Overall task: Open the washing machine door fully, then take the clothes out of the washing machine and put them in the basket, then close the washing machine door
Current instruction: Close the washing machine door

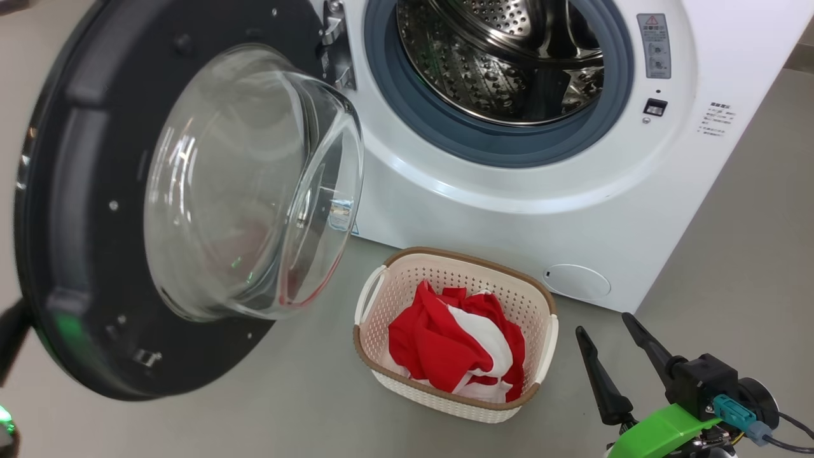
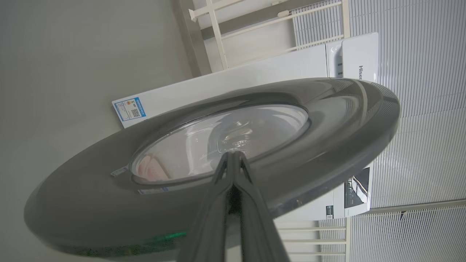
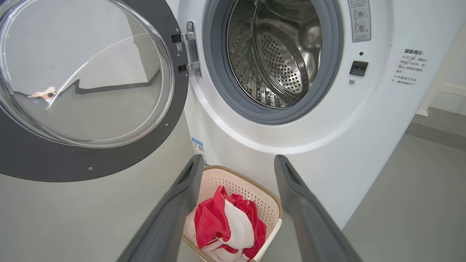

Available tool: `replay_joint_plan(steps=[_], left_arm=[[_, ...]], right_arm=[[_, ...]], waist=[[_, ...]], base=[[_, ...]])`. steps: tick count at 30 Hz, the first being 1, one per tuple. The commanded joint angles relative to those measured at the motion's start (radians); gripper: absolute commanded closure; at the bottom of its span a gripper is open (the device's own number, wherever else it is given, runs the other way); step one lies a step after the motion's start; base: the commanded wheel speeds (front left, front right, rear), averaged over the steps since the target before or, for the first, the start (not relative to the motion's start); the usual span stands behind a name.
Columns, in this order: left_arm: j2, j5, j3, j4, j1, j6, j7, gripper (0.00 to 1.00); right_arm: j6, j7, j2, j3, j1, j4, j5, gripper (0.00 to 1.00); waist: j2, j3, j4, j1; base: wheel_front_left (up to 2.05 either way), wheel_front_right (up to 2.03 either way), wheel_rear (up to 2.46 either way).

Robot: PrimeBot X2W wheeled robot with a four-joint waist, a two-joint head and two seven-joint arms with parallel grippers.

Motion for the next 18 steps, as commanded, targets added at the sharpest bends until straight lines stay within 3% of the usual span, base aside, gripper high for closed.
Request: replay_joint_plan(steps=[1,18], left_arm=[[0.027,-0.005,0.008,-0.048,0.006,-0.003,0.029,1.0],[-0.077,-0.06,-0.029,-0.328,0.168,0.02,0.13,1.0]], right_arm=[[0.005,-0.014,-0.008,0.024,-0.041,-0.021,0.008,0.0],[0.005,-0.035,-0.008,0.019,-0.045,-0.004,0.025,0.0]], waist=[[0.0,-0.001,-0.007,0.0],[0.0,-0.002,-0.062,0.0]], base=[[0.0,0.0,0.0],[0.0,0.0,0.0]])
